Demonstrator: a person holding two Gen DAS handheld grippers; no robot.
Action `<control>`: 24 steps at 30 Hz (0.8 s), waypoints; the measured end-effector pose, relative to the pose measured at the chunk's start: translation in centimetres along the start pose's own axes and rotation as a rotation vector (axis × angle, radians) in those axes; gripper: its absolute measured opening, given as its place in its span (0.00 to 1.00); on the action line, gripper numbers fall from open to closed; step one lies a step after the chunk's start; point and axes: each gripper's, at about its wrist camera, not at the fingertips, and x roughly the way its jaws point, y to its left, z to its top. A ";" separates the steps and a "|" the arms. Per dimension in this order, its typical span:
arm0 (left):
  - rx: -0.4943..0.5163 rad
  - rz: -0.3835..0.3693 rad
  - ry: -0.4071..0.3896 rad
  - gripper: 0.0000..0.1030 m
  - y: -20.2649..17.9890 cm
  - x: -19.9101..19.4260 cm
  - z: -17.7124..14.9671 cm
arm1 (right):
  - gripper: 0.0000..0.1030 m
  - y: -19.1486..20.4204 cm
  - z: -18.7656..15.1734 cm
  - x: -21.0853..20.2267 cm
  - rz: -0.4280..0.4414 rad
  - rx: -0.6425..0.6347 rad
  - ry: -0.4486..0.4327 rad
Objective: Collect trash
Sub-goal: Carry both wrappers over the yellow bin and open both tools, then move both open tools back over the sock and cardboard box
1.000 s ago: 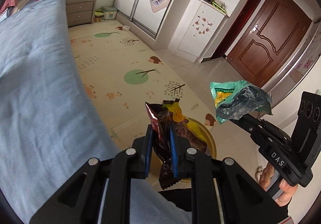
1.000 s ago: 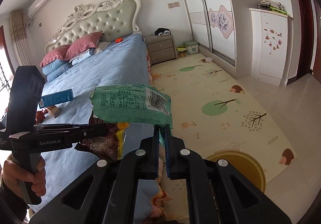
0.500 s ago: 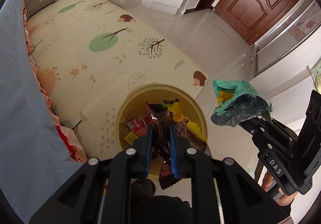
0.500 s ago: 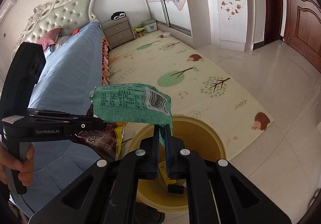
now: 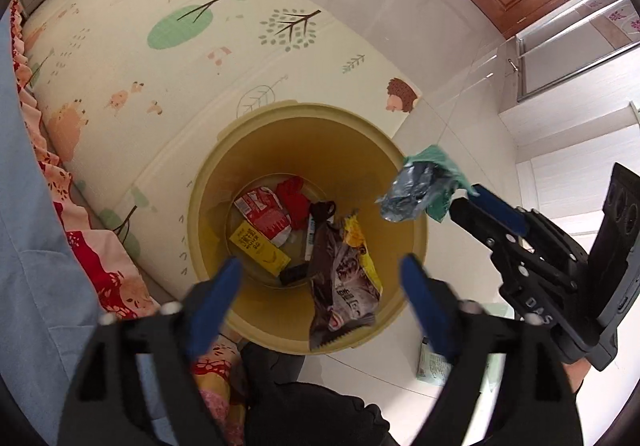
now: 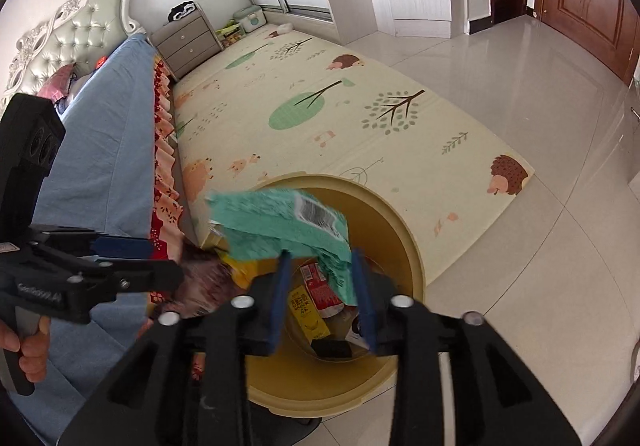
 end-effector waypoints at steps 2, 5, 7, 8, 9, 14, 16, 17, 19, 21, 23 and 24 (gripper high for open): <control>0.009 0.039 0.015 0.89 0.2 0.4 -0.1 | 0.42 -0.1 -0.2 -0.2 -0.024 -0.010 -0.017; 0.024 0.065 0.015 0.89 0.2 0.4 -0.2 | 0.42 -0.3 -0.6 -0.1 -0.004 -0.005 -0.003; 0.041 0.074 -0.003 0.89 -0.2 0.0 -0.3 | 0.42 -0.4 -0.9 -0.1 -0.003 -0.002 0.004; 0.045 0.077 -0.017 0.89 -0.3 -0.4 -0.3 | 0.42 -0.3 -0.9 -0.1 -0.002 0.000 0.005; 0.050 0.078 -0.031 0.89 -0.5 -0.7 -0.3 | 0.42 -0.3 -0.9 -0.3 0.000 0.004 0.003; 0.049 0.078 -0.105 0.89 -0.9 -3.3 -0.5 | 0.42 0.1 -0.4 -1.6 0.013 0.010 -0.016; 0.047 0.075 -0.132 0.88 -0.9 -4.4 -0.7 | 0.42 0.6 -0.3 -2.3 0.016 0.002 -0.031; 0.051 0.077 -0.147 0.88 -1.0 -5.1 -0.7 | 0.42 0.9 -0.1 -2.8 0.021 -0.003 -0.040; 0.057 0.081 -0.177 0.88 -1.2 -6.5 -1.1 | 0.42 1.8 0.1 -3.8 0.027 -0.016 -0.063; 0.057 0.078 -0.206 0.88 -1.1 -8.0 -1.6 | 0.42 2.9 0.4 -4.9 0.037 -0.032 -0.086; 0.057 0.077 -0.241 0.88 -0.8 -9.8 -2.3 | 0.42 4.3 0.7 -5.9 0.050 -0.056 -0.108; 0.056 0.083 -0.261 0.88 -0.6 -10.7 -2.8 | 0.42 5.2 0.9 -6.4 0.057 -0.070 -0.120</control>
